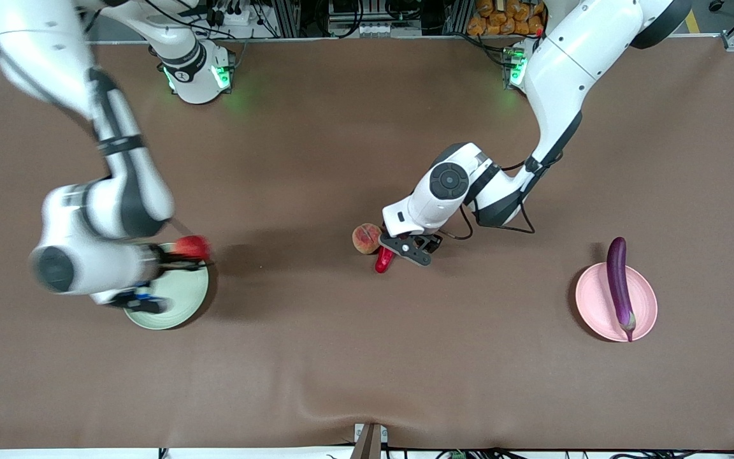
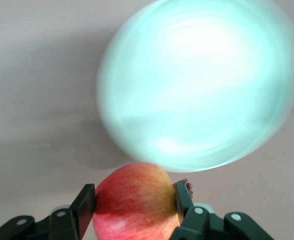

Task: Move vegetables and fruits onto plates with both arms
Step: 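Place the pomegranate on the green plate while the left gripper carries the pepper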

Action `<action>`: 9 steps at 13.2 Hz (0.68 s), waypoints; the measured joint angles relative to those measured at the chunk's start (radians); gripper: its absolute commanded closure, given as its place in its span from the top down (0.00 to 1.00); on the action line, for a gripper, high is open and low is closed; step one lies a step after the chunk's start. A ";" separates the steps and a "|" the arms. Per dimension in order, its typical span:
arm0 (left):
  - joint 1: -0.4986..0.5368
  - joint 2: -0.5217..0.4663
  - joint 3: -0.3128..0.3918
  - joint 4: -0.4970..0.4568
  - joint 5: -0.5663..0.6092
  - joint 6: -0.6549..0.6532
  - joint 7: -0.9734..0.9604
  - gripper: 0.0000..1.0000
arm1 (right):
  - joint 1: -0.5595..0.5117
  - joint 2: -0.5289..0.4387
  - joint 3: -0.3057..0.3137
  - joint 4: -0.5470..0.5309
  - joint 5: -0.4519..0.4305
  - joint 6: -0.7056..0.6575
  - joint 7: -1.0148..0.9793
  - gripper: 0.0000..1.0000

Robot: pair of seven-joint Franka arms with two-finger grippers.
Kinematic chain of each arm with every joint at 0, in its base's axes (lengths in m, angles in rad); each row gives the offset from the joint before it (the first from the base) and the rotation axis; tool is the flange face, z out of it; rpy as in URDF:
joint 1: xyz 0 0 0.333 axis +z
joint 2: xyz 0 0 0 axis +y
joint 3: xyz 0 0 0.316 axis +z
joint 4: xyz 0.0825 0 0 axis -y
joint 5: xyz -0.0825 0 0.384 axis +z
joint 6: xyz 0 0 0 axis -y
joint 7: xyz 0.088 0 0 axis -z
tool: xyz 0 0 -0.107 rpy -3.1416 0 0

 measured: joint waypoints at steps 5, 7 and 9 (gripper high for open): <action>-0.050 0.004 0.001 -0.004 0.007 0.008 0.005 0.77 | -0.086 0.081 0.010 -0.004 -0.041 0.065 -0.075 0.04; -0.057 0.017 0.001 -0.007 0.007 0.031 0.005 0.71 | -0.086 0.105 0.013 -0.006 -0.041 0.079 -0.074 0.26; -0.059 0.037 0.003 -0.008 0.008 0.046 0.005 0.60 | -0.090 0.115 0.011 -0.011 -0.041 0.098 -0.074 1.00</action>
